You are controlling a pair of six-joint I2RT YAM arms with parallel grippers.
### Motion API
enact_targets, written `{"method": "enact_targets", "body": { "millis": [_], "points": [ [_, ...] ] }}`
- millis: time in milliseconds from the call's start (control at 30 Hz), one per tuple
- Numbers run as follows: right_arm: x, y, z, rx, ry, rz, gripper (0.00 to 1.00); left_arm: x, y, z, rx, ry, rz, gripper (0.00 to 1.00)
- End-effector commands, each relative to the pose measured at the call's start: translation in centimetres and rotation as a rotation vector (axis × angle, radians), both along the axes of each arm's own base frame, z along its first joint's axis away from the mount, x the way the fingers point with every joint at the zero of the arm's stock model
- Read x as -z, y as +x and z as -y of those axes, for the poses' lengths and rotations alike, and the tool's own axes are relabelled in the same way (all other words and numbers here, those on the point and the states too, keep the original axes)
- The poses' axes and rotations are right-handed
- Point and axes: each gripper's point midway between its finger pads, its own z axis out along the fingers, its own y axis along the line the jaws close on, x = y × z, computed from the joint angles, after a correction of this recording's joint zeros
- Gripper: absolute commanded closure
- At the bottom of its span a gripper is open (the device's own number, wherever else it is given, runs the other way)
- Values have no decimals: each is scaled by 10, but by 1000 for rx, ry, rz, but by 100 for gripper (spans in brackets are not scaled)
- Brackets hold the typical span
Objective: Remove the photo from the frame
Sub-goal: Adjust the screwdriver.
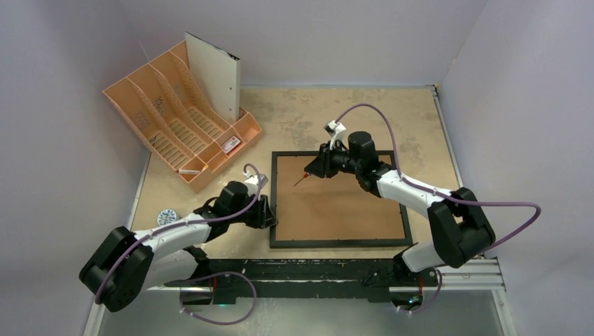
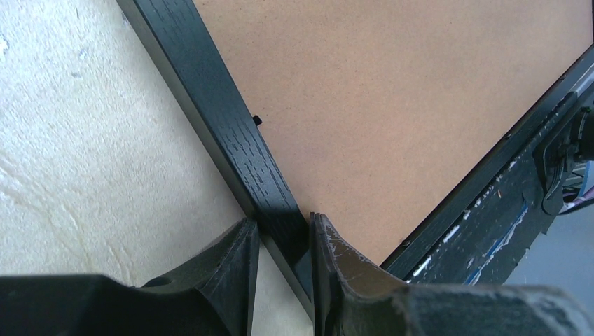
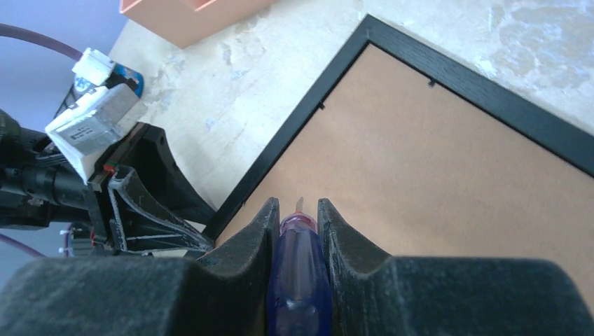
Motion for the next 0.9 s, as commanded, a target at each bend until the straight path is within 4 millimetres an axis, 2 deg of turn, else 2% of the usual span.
{"method": "enact_targets", "body": {
  "millis": [0, 133, 300, 433, 533, 600, 667, 733, 867],
  "points": [
    [-20, 0, -8, -47, 82, 60, 100, 9, -28, -5, 81, 21, -57, 99],
    [-24, 1, -14, -57, 112, 51, 100, 5, -22, -3, 44, 1, -49, 96],
    [-15, -23, -27, -74, 98, 44, 100, 9, -23, -5, 24, 2, -59, 97],
    [-5, -34, -26, -48, 124, 46, 100, 9, -25, -3, 17, -23, -67, 96],
    [-8, -31, -26, -20, 150, 53, 100, 7, -23, -4, -1, -25, -67, 82],
    [-11, -31, -28, -27, 168, 59, 100, 1, -20, -3, -12, -26, -55, 65],
    [-12, -36, -29, -48, 185, 57, 100, -8, -14, -3, -28, -30, -33, 53],
    [-17, -41, -28, -67, 196, 72, 100, -20, -11, -5, -41, -22, -15, 47],
    [-29, -64, -31, -190, 220, 80, 100, -60, 3, -2, -34, -47, 94, 39]
  ]
}}
